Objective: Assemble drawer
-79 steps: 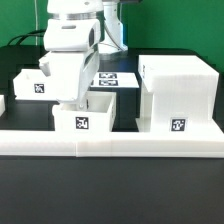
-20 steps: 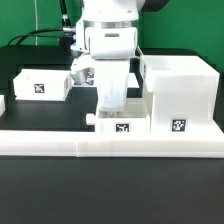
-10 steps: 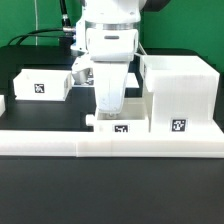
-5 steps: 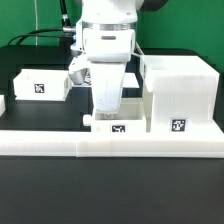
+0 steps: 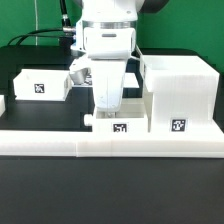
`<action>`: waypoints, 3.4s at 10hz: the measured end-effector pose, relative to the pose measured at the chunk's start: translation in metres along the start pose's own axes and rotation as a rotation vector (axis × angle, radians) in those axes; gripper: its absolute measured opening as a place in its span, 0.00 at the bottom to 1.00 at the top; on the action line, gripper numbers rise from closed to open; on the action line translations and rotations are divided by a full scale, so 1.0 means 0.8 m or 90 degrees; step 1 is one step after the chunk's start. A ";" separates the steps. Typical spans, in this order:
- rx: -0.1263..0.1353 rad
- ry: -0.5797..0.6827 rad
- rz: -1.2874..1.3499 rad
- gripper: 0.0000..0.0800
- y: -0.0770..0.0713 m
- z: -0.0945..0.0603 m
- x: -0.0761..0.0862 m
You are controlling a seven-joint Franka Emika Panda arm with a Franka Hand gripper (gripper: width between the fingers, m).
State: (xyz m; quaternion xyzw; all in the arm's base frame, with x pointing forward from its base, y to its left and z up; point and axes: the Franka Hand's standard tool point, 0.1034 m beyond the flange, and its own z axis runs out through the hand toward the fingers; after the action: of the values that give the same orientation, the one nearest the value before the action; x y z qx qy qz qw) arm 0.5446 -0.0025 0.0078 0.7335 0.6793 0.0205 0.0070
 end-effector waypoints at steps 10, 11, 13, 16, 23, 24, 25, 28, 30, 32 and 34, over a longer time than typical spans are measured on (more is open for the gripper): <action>0.032 -0.024 -0.035 0.06 -0.003 -0.001 0.005; 0.032 -0.026 -0.027 0.06 -0.002 -0.001 0.001; 0.047 -0.030 -0.027 0.06 -0.003 -0.002 -0.001; 0.046 -0.036 -0.059 0.06 -0.005 -0.001 0.014; 0.039 -0.035 -0.055 0.06 -0.001 -0.001 0.015; 0.039 -0.035 -0.055 0.22 -0.001 -0.001 0.016; 0.041 -0.036 -0.056 0.22 0.000 -0.007 0.018; 0.054 -0.052 -0.055 0.64 0.014 -0.042 0.014; 0.066 -0.062 -0.067 0.77 0.016 -0.060 -0.001; 0.108 -0.073 -0.095 0.80 0.027 -0.074 -0.030; 0.116 -0.072 -0.094 0.81 0.028 -0.067 -0.029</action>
Offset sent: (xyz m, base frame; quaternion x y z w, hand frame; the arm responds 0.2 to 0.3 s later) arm -0.0064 0.0077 -0.0053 0.0129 -0.0159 -0.0680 0.9975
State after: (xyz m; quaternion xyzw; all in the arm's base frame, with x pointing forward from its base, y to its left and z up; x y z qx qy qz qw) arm 0.5627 -0.0286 0.0614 0.6790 0.7291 -0.0833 -0.0200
